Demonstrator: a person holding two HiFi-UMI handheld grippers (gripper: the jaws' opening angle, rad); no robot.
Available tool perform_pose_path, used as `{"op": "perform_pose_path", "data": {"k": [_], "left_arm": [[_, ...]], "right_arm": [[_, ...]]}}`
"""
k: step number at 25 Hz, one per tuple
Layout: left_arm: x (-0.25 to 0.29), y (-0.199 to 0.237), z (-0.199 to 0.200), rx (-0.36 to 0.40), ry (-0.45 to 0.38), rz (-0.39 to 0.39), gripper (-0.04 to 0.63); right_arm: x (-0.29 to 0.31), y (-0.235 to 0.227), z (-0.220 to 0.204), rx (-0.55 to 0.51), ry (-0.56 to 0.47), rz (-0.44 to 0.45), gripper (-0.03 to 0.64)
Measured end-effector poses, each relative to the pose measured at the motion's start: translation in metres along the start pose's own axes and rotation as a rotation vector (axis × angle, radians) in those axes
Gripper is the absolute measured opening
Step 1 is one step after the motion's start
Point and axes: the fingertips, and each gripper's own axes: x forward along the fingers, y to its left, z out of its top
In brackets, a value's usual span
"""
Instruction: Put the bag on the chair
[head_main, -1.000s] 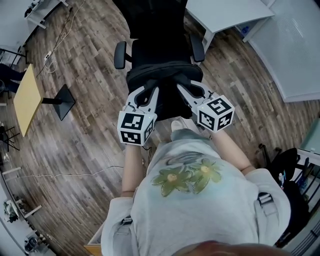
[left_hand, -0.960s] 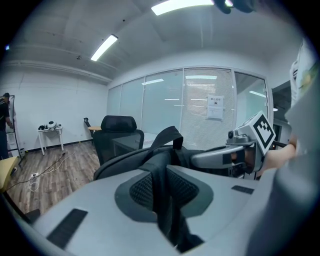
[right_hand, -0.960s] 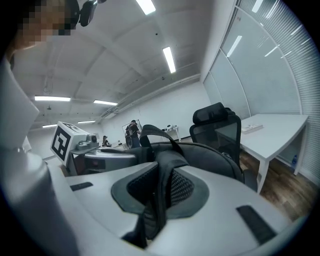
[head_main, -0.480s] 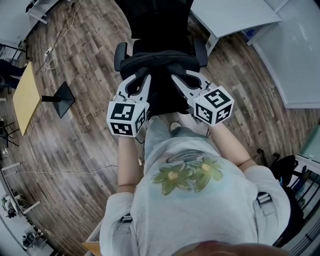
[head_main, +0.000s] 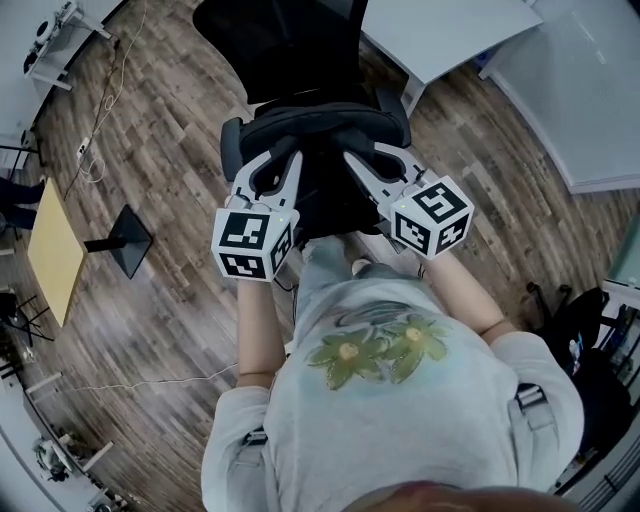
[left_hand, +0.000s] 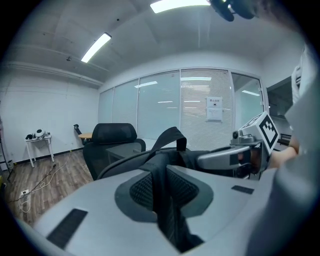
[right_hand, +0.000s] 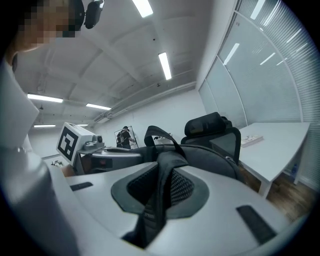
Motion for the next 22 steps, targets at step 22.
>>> {"op": "perform_pose_path", "data": {"k": [22], "left_arm": [[0.100, 0.096, 0.066, 0.128, -0.030, -0.208, 0.066]], "right_arm": [[0.098, -0.071, 0.068, -0.025, -0.084, -0.227, 0.057]]}}
